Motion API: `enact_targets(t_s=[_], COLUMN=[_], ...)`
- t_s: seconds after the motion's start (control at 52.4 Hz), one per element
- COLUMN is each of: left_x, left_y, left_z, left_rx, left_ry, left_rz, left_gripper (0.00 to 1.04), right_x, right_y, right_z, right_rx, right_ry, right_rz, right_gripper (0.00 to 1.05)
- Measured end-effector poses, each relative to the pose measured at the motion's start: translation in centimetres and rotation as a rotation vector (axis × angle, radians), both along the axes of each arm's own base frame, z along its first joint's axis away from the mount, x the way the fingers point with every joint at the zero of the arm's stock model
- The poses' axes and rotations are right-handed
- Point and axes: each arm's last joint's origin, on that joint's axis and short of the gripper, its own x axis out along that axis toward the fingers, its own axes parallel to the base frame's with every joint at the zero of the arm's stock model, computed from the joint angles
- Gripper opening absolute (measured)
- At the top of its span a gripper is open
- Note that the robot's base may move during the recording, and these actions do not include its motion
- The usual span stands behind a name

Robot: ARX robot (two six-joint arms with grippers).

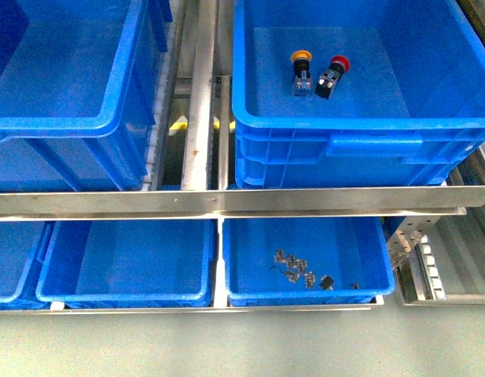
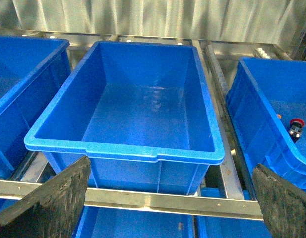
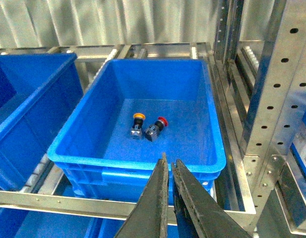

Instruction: Pick red and yellow buttons and place in box

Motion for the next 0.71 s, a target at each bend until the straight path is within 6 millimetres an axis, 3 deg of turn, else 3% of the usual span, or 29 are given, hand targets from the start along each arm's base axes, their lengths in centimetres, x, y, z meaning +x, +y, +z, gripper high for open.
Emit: enact_targets(t_s=[0.248,0.707], left_x=[0.0,0.0], left_y=[0.0,0.0], left_z=[0.0,0.0], left_rx=[0.0,0.0], left_ry=[0.0,0.0], left_rz=[0.0,0.0], left_gripper=[0.97,0.97], right_x=[-1.2,-1.3], right_y=[0.0,0.0], right_z=[-0.4,-0.3], right_rx=[0.0,-0.001], right_ry=[0.015,0.005], right_rz=[0.001,0.0], right_gripper=[0.04,0.05])
